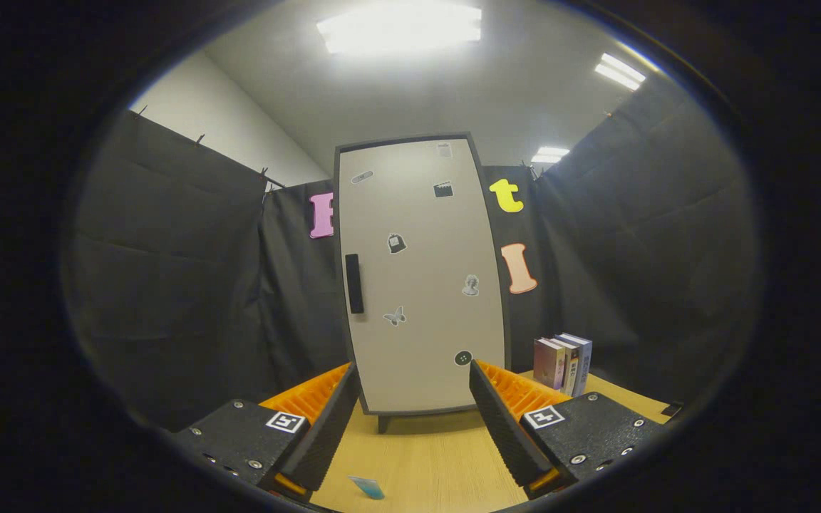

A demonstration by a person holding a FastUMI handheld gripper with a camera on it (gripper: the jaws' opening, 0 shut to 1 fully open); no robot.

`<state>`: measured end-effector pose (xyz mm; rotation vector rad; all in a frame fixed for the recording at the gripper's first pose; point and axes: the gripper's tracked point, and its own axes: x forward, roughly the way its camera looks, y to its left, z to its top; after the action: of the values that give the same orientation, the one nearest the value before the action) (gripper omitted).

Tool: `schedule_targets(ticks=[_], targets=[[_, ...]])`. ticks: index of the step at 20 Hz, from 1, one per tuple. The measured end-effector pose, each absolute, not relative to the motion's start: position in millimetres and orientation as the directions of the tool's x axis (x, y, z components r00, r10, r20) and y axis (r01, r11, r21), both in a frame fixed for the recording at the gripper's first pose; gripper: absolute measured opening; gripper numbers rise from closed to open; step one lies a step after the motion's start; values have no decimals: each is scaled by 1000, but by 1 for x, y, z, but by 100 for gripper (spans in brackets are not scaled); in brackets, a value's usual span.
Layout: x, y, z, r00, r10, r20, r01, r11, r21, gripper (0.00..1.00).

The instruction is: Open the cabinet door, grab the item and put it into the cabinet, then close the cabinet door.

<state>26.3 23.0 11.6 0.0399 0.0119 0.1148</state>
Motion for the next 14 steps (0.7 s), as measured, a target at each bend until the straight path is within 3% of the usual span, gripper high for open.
schedule_targets(ticks=[14], targets=[[154, 84, 57, 972, 233, 15, -234, 970, 67, 95]])
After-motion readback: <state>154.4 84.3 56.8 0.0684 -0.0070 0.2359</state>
